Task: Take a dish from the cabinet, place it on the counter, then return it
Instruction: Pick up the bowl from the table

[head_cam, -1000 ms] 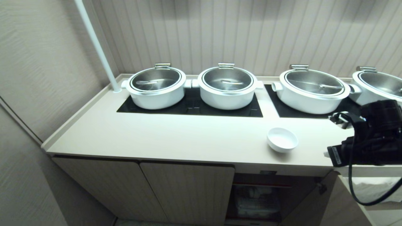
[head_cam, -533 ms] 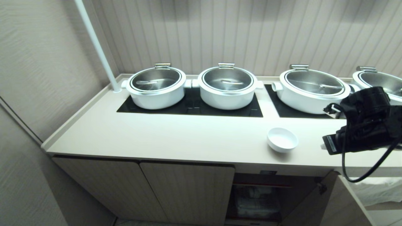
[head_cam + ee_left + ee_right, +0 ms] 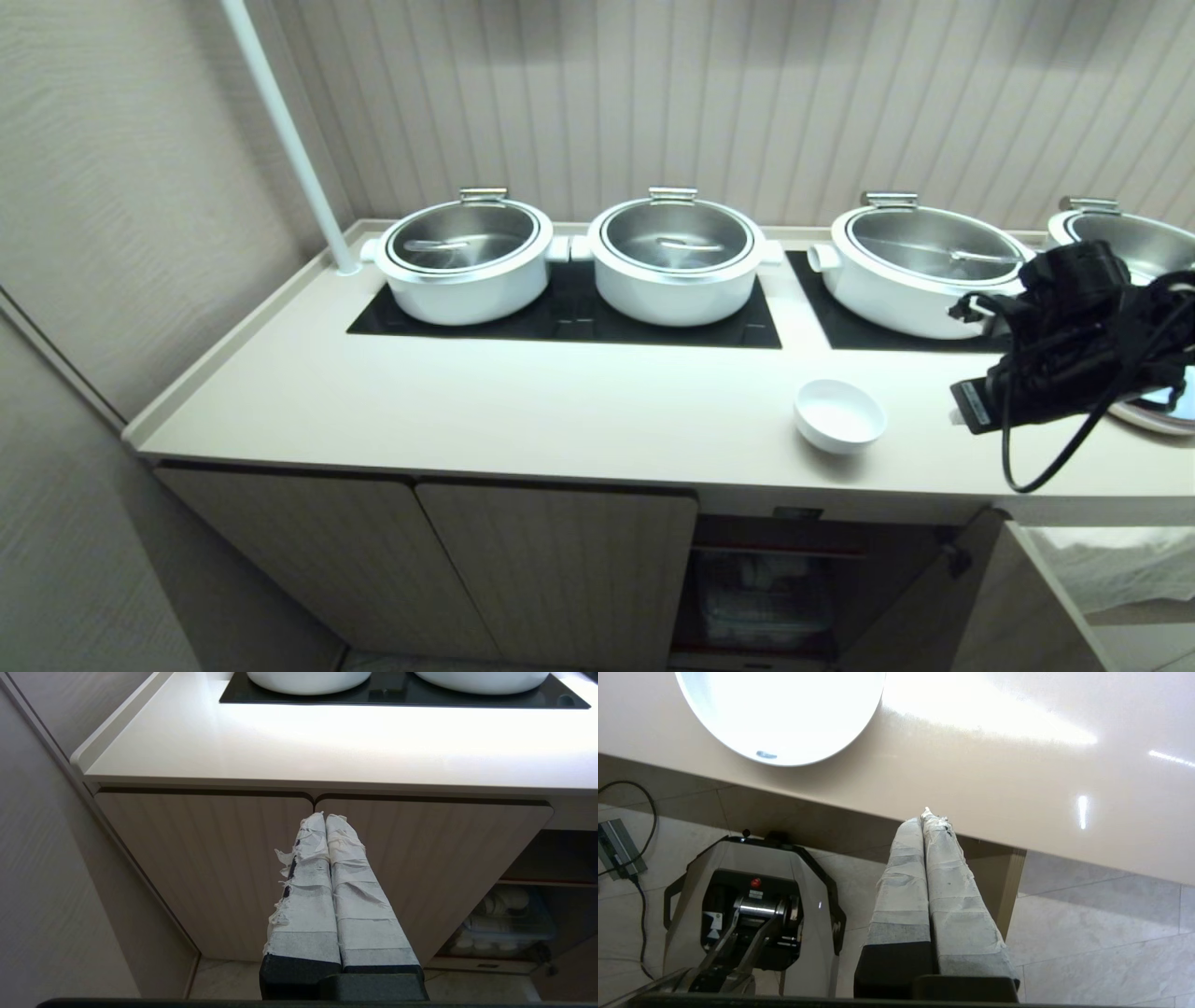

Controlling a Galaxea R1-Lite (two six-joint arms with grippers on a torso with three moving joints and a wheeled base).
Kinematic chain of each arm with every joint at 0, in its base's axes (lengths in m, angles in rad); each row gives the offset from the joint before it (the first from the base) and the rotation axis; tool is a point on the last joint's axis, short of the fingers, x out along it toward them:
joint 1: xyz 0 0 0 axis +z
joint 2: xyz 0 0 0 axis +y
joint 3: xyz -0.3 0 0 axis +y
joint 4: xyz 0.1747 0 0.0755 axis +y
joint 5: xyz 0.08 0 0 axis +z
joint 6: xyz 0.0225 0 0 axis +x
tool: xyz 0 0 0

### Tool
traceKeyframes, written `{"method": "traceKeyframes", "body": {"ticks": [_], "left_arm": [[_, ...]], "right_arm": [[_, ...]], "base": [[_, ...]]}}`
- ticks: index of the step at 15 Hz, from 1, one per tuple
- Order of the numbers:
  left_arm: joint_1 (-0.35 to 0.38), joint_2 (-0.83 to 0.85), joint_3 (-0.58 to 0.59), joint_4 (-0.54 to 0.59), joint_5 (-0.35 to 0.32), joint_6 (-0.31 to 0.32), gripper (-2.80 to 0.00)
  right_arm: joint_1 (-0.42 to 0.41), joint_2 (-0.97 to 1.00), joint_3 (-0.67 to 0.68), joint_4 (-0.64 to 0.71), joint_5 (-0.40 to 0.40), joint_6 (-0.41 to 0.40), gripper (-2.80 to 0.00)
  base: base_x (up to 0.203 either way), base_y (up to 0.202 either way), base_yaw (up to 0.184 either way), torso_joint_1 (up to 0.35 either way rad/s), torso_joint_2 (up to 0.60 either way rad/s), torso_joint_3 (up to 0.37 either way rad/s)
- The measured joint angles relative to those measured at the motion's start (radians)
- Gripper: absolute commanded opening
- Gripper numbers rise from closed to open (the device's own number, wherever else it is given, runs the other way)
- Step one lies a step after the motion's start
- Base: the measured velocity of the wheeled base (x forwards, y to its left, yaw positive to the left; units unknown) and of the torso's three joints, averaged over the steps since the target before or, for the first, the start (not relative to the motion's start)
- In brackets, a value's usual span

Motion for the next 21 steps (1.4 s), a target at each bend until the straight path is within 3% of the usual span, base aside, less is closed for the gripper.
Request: {"method": "traceKeyframes", "body": {"ticks": [7,8,21], "left_arm": [[0.0,0.0,0.0,0.0,0.0,0.0,-2.8],[0.0,0.0,0.0,0.0,0.0,0.0,-2.8],[0.0,0.0,0.0,0.0,0.001,0.0,-2.8]], "right_arm": [[-0.019,0.065,-0.046,0.002,0.023,-0.054,-2.8],[-0.023,0.067,-0.045,0.002,0.043,-0.069,0.0],[-0.013,0.037,-0.004,0.005,0.059,-0.114,0.0]], "base": [[0.0,0.0,0.0,0.0,0.0,0.0],[0.0,0.0,0.0,0.0,0.0,0.0],[0.0,0.0,0.0,0.0,0.0,0.0]]}}
